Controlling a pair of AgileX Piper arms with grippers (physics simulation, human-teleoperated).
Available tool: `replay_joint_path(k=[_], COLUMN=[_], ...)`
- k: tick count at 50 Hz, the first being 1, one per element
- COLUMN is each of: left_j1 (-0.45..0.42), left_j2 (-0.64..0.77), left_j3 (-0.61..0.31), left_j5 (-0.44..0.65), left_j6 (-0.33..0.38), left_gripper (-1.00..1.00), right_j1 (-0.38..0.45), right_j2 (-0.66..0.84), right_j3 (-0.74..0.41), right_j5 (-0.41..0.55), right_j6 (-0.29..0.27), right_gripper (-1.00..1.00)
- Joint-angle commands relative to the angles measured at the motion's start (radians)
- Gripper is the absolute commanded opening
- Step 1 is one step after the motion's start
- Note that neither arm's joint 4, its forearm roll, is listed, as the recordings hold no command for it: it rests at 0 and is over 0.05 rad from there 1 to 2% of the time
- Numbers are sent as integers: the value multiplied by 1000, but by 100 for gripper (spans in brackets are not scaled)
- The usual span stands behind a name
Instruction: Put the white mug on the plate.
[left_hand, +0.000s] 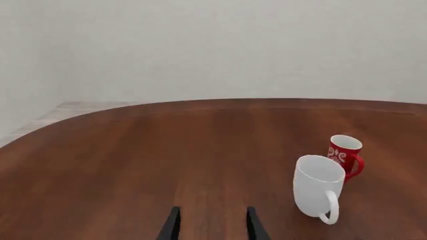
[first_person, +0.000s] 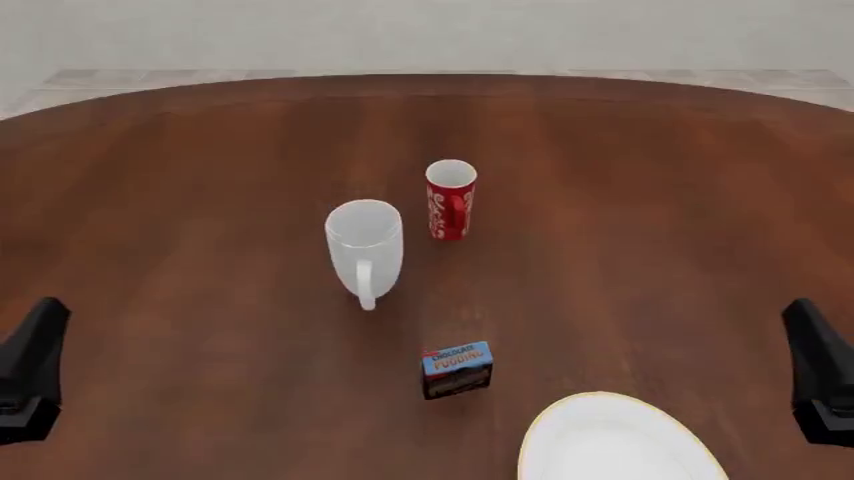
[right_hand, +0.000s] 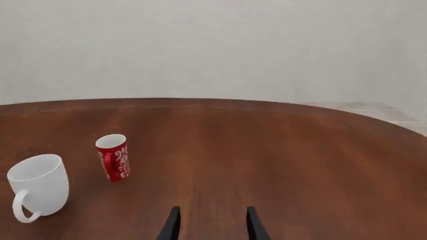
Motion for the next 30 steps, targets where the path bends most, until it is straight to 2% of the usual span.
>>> replay_joint_path(k=[1, 28, 29, 30], left_j1=[-13, 3, 18, 10], left_j2=[-13, -18, -19, -19], left_j3=[-3, -3, -4, -5], left_j5=[16, 11, 12, 9], left_j6=[0, 10, 12, 16], left_gripper=[100, 100, 100, 100], right_j1=[1, -2, 11, 21], right_j2=[-4, -7, 57, 48], right_j3=[-2, -2, -2, -8], right_j5=[6, 12, -5, -1], right_j6=[0, 0, 7, 9], right_gripper=[100, 100, 100, 100])
